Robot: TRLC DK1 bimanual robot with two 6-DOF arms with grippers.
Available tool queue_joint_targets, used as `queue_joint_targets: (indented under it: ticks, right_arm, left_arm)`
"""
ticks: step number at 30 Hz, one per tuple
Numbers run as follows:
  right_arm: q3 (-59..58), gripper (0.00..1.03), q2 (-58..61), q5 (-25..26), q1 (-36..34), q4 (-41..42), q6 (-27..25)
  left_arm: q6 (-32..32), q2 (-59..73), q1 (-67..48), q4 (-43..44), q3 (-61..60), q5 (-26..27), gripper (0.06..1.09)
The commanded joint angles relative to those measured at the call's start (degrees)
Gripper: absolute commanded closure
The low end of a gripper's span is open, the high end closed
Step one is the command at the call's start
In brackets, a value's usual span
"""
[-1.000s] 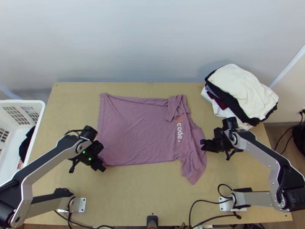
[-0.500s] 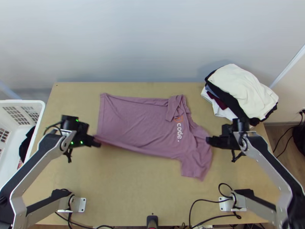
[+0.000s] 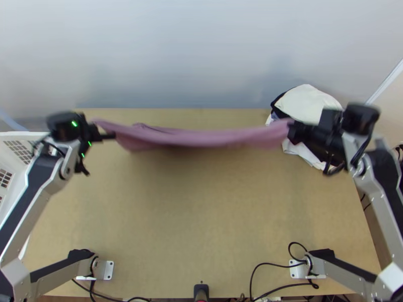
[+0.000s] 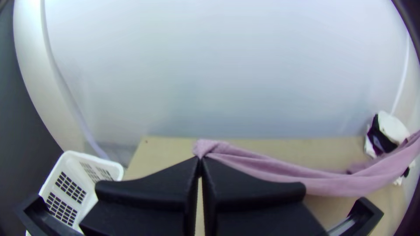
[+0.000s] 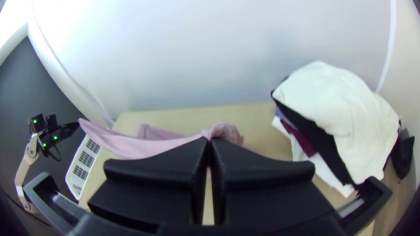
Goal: Fold the t-shirt
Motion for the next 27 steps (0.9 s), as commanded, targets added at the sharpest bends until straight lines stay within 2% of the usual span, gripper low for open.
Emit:
queue_joint_targets:
  ticks: [1,9,14,20,27]
  right_arm:
    - [9.4,1.00,5.5,2.0,0.1,-0.2,1.2]
    - [35.7,1.00,19.9,6.3,-0.6,-0.4,0.8]
    - [50.5,1.00,24.1,9.2,-0.9,1.0,-0.8]
    - [51.3,1.00,19.1,10.7,-1.5,10.2,-4.5]
    - [46.4,1.00,6.4,10.6,-2.5,10.4,-6.2]
  left_arm:
    - [-1.6,2.9,0.8,1.4,8.4,-2.3,1.05]
    - [-1.5,8.0,2.5,6.5,27.2,-4.6,1.05]
    - [-1.0,6.3,2.3,12.5,31.5,-4.6,1.05]
    - [-0.6,4.6,3.0,15.9,36.0,-4.6,1.05]
    - [-0.6,-1.3,3.9,16.9,36.6,-4.6,1.05]
